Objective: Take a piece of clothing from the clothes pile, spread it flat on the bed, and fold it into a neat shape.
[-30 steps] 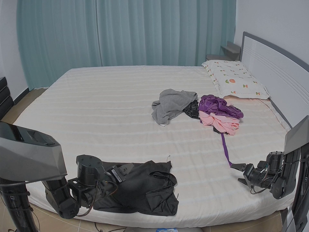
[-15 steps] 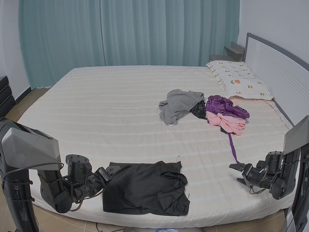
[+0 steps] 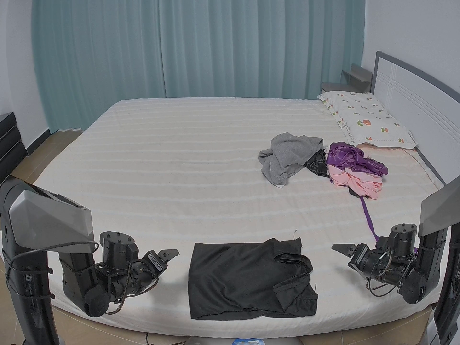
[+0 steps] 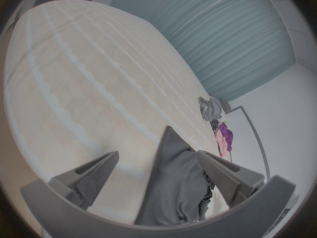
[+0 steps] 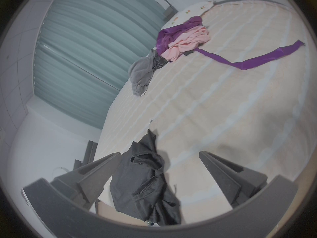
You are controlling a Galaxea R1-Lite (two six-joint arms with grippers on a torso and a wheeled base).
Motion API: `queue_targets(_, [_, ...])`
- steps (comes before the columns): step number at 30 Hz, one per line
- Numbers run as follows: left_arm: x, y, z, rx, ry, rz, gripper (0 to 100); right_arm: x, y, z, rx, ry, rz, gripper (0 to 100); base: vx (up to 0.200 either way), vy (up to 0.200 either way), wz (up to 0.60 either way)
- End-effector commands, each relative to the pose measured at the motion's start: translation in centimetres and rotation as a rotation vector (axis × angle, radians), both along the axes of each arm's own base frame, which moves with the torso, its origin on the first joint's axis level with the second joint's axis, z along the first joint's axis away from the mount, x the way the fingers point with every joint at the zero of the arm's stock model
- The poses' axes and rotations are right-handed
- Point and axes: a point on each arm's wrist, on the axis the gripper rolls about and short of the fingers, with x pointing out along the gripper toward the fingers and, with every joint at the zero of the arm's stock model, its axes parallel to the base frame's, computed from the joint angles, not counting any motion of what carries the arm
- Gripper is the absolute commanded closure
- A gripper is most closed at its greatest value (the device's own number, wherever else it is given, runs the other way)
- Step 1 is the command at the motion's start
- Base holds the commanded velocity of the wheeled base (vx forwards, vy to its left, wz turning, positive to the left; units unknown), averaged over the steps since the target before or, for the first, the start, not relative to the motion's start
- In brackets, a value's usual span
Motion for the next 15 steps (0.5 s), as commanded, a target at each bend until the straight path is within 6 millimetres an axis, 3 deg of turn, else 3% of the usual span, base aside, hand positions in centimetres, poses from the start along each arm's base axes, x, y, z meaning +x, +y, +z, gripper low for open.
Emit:
queue_targets(1, [0.0,0.0,-0.1,0.003,0.004,-0.001,0,-1.3,3.1,0.9,-0.069,-0.043,0.048,0,0.000,0.200,0.00])
queue_targets(7, [0.0,-0.1,-0.3,0.005,0.008,-0.004,0,-2.6,5.4,-0.3,-0.212,-0.037,0.095,0,0.000,0.200,0.00])
queue_targets(15, [0.1,-0.2,-0.4,0.008,0.007,-0.005,0,-3.2,6.7,-1.4,-0.374,-0.049,0.133,0,0.000,0.000,0.00])
